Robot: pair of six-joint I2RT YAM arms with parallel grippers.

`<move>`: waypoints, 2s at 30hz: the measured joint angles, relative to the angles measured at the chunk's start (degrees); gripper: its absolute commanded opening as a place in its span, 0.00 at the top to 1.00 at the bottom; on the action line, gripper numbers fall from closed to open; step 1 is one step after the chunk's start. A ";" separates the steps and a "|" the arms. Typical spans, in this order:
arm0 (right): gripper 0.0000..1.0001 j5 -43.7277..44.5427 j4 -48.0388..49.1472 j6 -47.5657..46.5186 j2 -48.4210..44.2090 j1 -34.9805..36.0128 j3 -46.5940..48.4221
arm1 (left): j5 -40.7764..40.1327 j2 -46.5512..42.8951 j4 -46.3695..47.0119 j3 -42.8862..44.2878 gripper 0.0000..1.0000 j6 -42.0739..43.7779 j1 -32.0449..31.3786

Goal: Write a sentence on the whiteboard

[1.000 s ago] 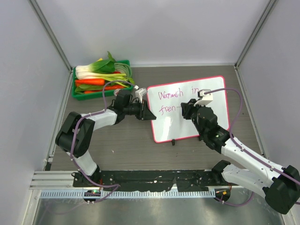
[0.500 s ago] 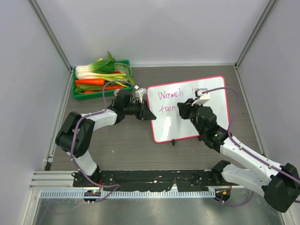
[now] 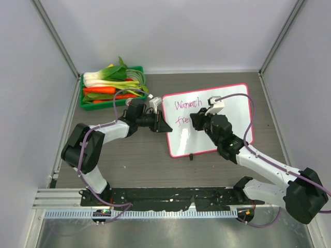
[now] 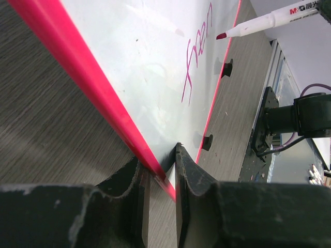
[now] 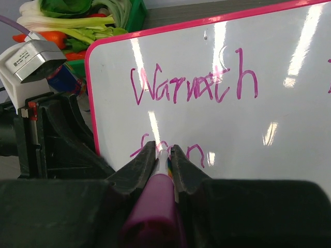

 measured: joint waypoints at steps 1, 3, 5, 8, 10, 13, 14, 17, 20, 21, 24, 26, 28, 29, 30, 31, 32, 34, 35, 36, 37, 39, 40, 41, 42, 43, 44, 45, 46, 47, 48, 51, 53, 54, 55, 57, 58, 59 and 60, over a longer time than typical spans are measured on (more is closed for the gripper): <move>0.99 -0.04 0.09 0.00 0.28 0.00 0.04 | 0.00 0.00 0.00 0.00 1.00 0.00 -0.02; 0.99 0.02 0.15 0.02 0.42 0.00 0.15 | 0.00 0.00 0.00 0.00 1.00 0.00 -0.02; 0.99 0.20 0.17 0.00 0.35 0.00 0.46 | 0.00 0.00 0.00 0.00 1.00 0.00 -0.02; 0.99 0.98 0.00 0.00 -0.74 0.00 0.48 | 0.00 0.00 0.00 0.00 1.00 0.00 -0.02; 0.99 1.73 -0.33 -0.02 -2.01 0.00 0.44 | 0.00 0.00 0.00 0.00 1.00 0.00 -0.02; 0.98 2.67 -0.98 -0.04 -4.13 -0.13 0.17 | 0.00 0.00 0.00 0.00 1.00 0.00 -0.02; 0.99 2.97 -1.18 -0.07 -4.98 -0.31 -0.17 | 0.00 0.00 0.00 0.00 1.00 0.00 -0.02; 0.98 3.48 -2.08 -0.04 -6.51 -1.20 -0.98 | 0.00 0.00 0.00 0.00 1.00 0.00 -0.02; 0.99 3.63 -2.99 -0.07 -7.39 -2.51 -1.53 | -0.02 0.00 0.00 0.00 1.00 0.00 -0.04; 0.98 3.67 -3.37 -0.09 -7.61 -2.95 -1.64 | -0.02 0.00 0.00 0.00 1.00 0.00 -0.07; 0.99 3.63 -4.26 -0.07 -7.96 -4.28 -1.79 | -0.04 0.00 0.00 0.02 1.00 0.00 -0.07; 0.99 3.45 -4.50 -0.04 -8.00 -4.98 -1.79 | -0.04 0.00 0.00 0.02 1.00 0.00 -0.07; 0.98 3.28 -4.52 -0.04 -8.00 -5.40 -1.79 | -0.04 0.00 0.00 0.02 1.00 0.00 -0.09; 0.99 3.21 -4.52 -0.04 -8.00 -5.55 -1.79 | -0.07 0.00 0.00 0.02 1.00 0.00 -0.09; 0.99 3.17 -4.52 -0.04 -8.00 -5.68 -1.79 | -0.07 0.00 0.00 0.02 1.00 0.00 -0.09; 0.99 3.04 -4.52 -0.02 -8.00 -5.75 -1.79 | -0.07 0.00 0.00 0.02 1.00 0.02 -0.09; 0.99 2.97 -4.52 -0.02 -8.00 -5.75 -1.79 | -0.07 0.00 0.00 0.02 1.00 0.00 -0.09; 0.99 2.78 -4.48 -0.02 -8.00 -5.77 -1.79 | -0.07 0.00 0.00 0.02 1.00 0.00 -0.09; 0.99 2.73 -4.46 -0.02 -7.98 -5.77 -1.79 | -0.07 0.00 0.00 0.02 1.00 0.00 -0.09; 0.99 2.62 -4.42 -0.02 -7.98 -5.77 -1.79 | -0.07 0.00 0.00 0.02 1.00 0.00 -0.11; 0.99 2.58 -4.42 0.00 -7.93 -5.77 -1.79 | -0.07 0.00 0.00 0.02 1.00 0.00 -0.11; 0.99 2.34 -4.28 0.00 -7.67 -5.77 -1.79 | -0.07 0.00 0.00 0.02 1.00 0.02 -0.11; 0.98 2.19 -4.13 0.00 -7.41 -5.77 -1.79 | -0.07 0.00 0.00 0.02 1.00 0.02 -0.11; 0.99 2.16 -3.93 0.00 -7.04 -5.77 -1.79 | -0.07 0.00 0.00 0.02 1.00 0.02 -0.11; 0.99 2.14 -3.74 0.00 -6.58 -5.79 -1.79 | -0.07 0.00 0.00 0.02 1.00 0.00 -0.11; 0.98 2.10 -3.61 0.02 -6.12 -5.79 -1.79 | -0.09 0.00 0.00 0.02 1.00 0.00 -0.11; 0.99 2.03 -3.56 0.02 -5.68 -5.79 -1.79 | -0.07 0.00 0.00 0.02 1.00 0.00 -0.11; 0.99 1.95 -3.54 0.02 -5.27 -5.79 -1.79 | -0.07 0.00 0.00 0.02 1.00 0.02 -0.11; 0.99 1.92 -3.54 0.02 -4.76 -5.79 -1.79 | -0.07 0.00 0.00 0.02 1.00 0.00 -0.11; 0.99 1.92 -3.54 0.02 -4.55 -5.81 -1.79 | -0.07 0.00 0.00 0.02 1.00 0.00 -0.11; 0.99 1.95 -3.52 0.02 -4.37 -5.81 -1.79 | -0.07 0.00 0.00 0.02 1.00 0.02 -0.11; 0.98 1.97 -3.45 0.02 -4.04 -5.81 -1.77 | -0.07 0.00 0.00 0.04 1.00 0.00 -0.11; 0.98 1.97 -3.30 0.02 -3.80 -5.81 -1.77 | -0.07 0.00 -0.07 0.09 1.00 0.02 -0.11; 0.99 1.99 -3.28 0.02 -3.72 -5.81 -1.77 | -0.07 0.00 -0.11 0.11 1.00 0.00 -0.11; 0.99 2.01 -3.19 0.02 -3.61 -5.81 -1.77 | -0.07 0.00 -0.13 0.11 1.00 0.02 -0.11; 0.99 2.21 -3.10 0.04 -3.41 -5.81 -1.77 | -0.07 0.00 -0.17 0.13 1.00 0.00 -0.11; 0.99 2.36 -3.06 0.04 -3.28 -5.90 -1.77 | -0.07 0.00 -0.17 0.13 1.00 0.02 -0.11; 0.99 2.45 -2.99 0.07 -3.15 -5.90 -1.77 | -0.09 0.00 -0.17 0.13 1.00 0.02 -0.11; 0.99 2.62 -2.93 0.11 -2.99 -5.90 -1.77 | -0.09 0.00 -0.17 0.13 1.00 0.02 -0.11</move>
